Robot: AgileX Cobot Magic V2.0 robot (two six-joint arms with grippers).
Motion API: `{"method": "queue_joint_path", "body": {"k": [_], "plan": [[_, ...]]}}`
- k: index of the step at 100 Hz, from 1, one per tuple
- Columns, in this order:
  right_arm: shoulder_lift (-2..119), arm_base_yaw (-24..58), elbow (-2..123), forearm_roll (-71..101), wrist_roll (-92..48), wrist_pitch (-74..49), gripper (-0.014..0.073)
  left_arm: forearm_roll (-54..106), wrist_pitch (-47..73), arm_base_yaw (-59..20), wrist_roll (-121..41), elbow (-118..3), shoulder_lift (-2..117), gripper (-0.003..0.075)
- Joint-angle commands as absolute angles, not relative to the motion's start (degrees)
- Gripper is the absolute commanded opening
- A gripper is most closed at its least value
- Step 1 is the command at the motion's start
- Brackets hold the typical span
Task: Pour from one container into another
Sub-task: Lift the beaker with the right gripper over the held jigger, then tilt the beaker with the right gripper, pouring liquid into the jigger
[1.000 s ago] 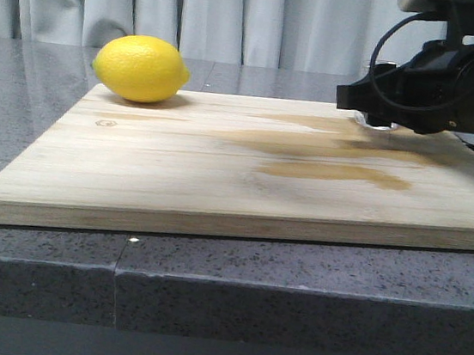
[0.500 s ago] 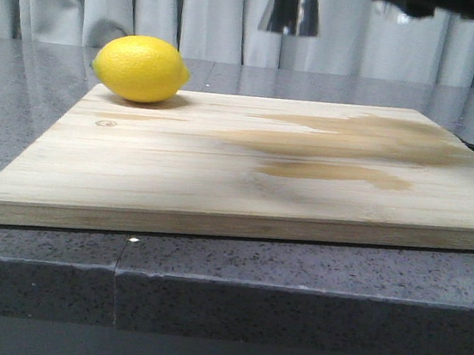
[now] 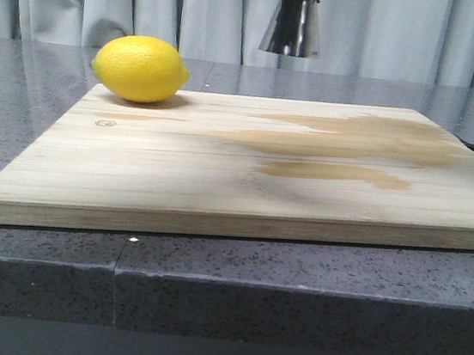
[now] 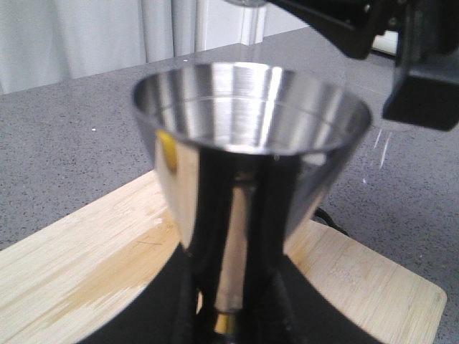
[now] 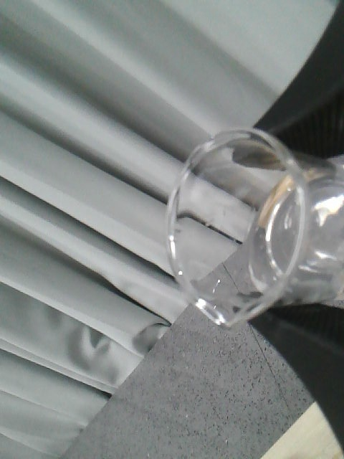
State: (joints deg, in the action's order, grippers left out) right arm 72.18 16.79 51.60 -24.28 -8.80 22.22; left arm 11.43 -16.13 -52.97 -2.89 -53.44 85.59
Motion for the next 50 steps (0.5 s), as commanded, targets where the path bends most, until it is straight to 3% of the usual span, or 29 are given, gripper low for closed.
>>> {"method": "queue_joint_path", "body": {"k": [1, 50], "plan": [[70.2, 17.9, 54.5, -26.8, -9.2, 25.3, 0.0192, 11.1, -21.7, -53.4, -2.7, -55.3, 83.6, -0.0019], [70.2, 21.1, 54.5, -39.9, -9.2, 26.9, 0.0192, 11.1, -21.8, -53.4, -2.7, -55.3, 83.6, -0.0019]]}}
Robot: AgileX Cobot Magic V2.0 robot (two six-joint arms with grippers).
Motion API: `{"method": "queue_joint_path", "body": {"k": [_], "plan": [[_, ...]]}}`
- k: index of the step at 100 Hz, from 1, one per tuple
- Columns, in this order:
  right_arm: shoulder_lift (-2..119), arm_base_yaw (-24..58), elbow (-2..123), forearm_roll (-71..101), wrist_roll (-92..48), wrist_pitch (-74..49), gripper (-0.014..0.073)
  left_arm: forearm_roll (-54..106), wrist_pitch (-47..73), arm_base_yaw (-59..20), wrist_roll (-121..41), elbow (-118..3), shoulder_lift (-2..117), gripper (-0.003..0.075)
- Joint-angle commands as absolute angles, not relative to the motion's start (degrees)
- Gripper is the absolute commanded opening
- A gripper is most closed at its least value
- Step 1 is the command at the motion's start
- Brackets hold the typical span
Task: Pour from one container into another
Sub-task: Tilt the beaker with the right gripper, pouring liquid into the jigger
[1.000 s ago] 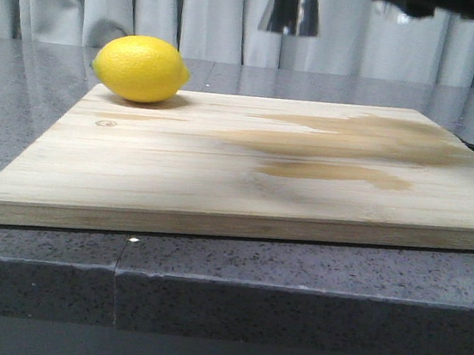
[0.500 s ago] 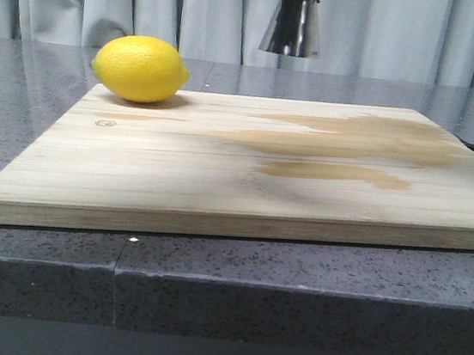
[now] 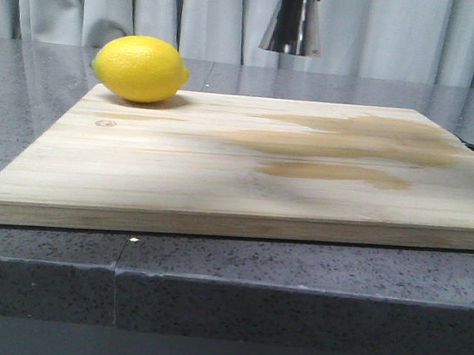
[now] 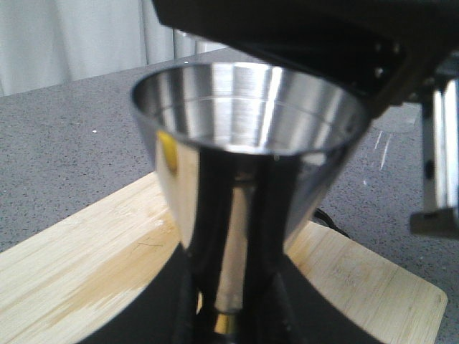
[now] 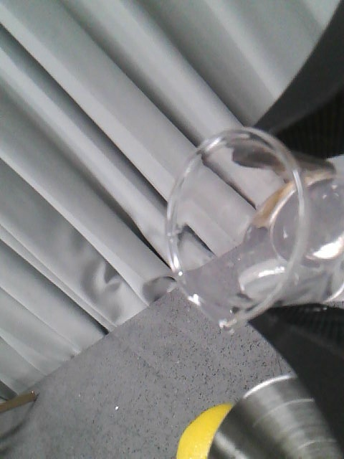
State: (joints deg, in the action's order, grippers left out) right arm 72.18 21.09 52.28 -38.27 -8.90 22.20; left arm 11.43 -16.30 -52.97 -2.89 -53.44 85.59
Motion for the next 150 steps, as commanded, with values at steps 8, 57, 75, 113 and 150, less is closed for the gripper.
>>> {"method": "queue_joint_path", "body": {"k": [8, 57, 75, 113, 150], "plan": [[70.2, 21.1, 54.5, -41.6, -9.2, 27.2, 0.0192, 11.1, -21.9, -53.4, -2.7, -55.3, 83.6, -0.0019], [70.2, 21.1, 54.5, -45.1, -15.2, 28.0, 0.0192, 11.1, -22.2, -53.4, -2.7, -55.3, 83.6, -0.0019], [70.2, 21.1, 54.5, -45.1, -18.0, 28.0, 0.0192, 11.1, -22.2, -53.4, -2.7, -55.3, 83.6, -0.0019], [70.2, 21.1, 54.5, -45.1, -22.0, 28.0, 0.0192, 11.1, -22.2, -53.4, -2.7, -55.3, 83.6, -0.0019], [70.2, 21.1, 54.5, -45.1, -26.2, 28.0, 0.0192, 11.0, -22.2, -53.4, -2.7, -55.3, 83.6, -0.0019]]}}
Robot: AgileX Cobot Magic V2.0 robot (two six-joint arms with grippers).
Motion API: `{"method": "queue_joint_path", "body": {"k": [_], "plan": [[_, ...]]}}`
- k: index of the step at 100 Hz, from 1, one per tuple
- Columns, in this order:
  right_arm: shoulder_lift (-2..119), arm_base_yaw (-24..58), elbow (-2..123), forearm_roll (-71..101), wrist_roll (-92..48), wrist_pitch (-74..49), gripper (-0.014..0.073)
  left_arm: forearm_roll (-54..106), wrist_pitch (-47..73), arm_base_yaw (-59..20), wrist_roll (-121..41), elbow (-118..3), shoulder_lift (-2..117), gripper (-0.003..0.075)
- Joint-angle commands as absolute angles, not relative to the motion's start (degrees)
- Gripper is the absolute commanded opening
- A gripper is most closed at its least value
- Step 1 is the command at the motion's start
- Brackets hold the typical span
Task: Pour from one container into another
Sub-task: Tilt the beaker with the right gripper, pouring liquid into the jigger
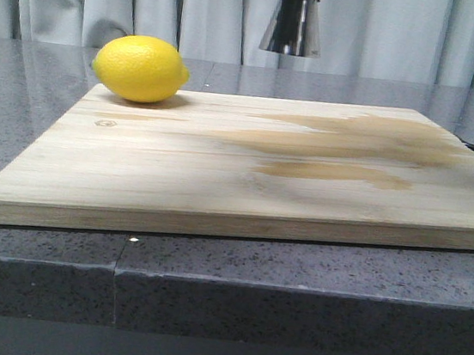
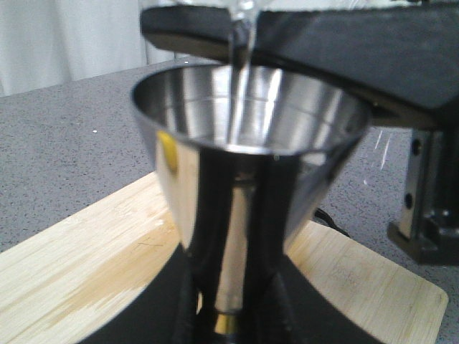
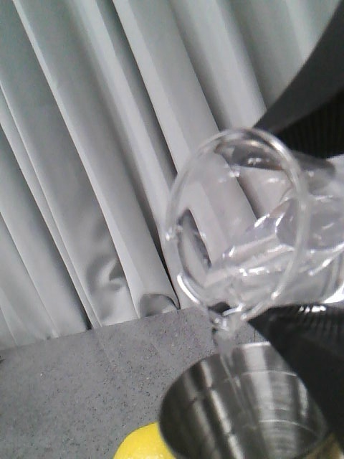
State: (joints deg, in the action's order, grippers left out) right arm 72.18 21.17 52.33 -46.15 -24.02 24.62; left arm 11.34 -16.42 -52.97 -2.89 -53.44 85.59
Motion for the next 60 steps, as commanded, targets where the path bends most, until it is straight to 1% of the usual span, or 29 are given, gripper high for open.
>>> {"method": "queue_joint_path", "body": {"k": [1, 18, 47, 60], "plan": [[70.2, 21.1, 54.5, -45.1, -26.3, 28.0, 0.0192, 11.0, -22.2, -53.4, -2.7, -55.3, 83.6, -0.0019], [70.2, 21.1, 54.5, -45.1, -26.6, 28.0, 0.0192, 11.0, -22.2, -53.4, -2.7, -55.3, 83.6, -0.0019], [70.2, 21.1, 54.5, -45.1, -32.4, 28.0, 0.0192, 11.0, -22.2, -53.4, -2.7, -55.3, 83.6, -0.0019], [70.2, 21.1, 54.5, -45.1, -32.4, 28.0, 0.0192, 11.0, -22.2, -53.4, -2.7, -55.3, 83.6, -0.0019]]}}
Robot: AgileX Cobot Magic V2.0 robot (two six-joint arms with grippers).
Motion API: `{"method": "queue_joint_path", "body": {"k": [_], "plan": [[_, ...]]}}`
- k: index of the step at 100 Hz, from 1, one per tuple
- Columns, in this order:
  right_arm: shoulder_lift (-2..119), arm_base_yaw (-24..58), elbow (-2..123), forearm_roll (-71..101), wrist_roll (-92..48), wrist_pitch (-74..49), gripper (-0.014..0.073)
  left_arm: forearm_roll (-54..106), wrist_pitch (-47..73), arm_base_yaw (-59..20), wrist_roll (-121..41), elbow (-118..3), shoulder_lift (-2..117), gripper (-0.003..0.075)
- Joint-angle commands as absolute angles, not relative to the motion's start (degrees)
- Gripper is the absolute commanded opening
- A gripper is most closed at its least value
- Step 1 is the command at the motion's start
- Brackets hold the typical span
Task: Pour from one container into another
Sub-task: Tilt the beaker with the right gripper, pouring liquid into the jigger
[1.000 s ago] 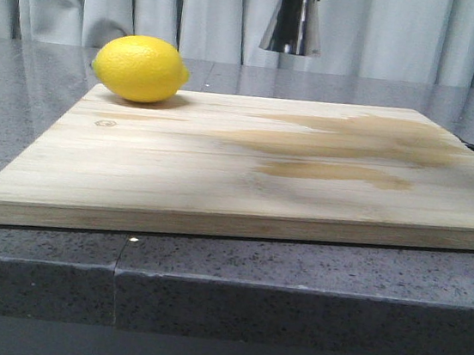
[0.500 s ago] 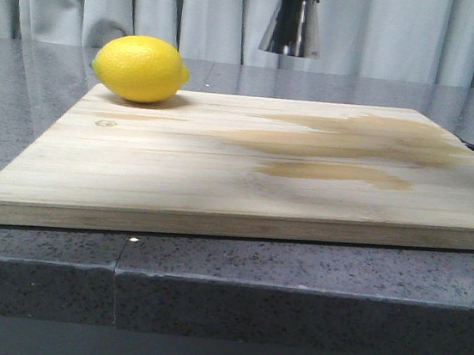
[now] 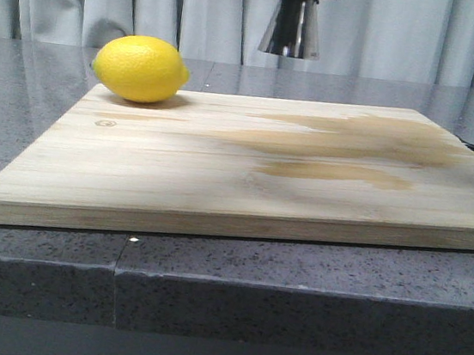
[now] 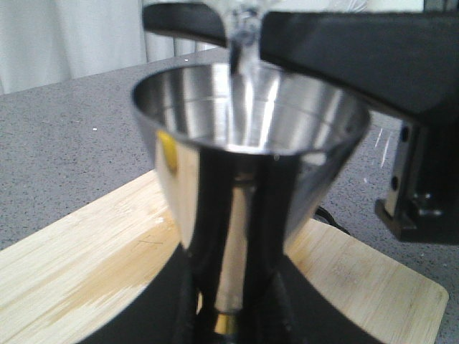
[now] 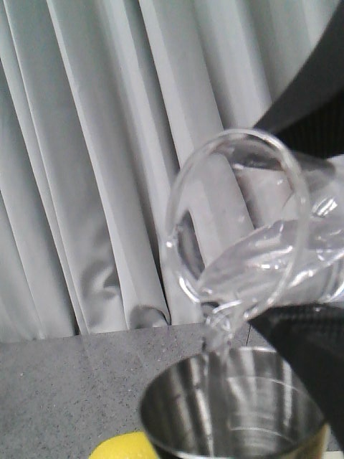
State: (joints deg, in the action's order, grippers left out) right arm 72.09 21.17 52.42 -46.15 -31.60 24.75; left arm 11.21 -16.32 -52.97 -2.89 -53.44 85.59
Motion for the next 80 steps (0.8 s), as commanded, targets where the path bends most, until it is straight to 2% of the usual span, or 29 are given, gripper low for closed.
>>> {"method": "queue_joint_path", "body": {"k": [1, 80], "plan": [[70.2, 21.1, 54.5, -45.1, -32.4, 28.0, 0.0192, 11.0, -22.2, -53.4, -2.7, -55.3, 83.6, -0.0019], [70.2, 21.1, 54.5, -45.1, -43.9, 28.9, 0.0192, 11.0, -22.2, -53.4, -2.7, -55.3, 83.6, -0.0019]]}}
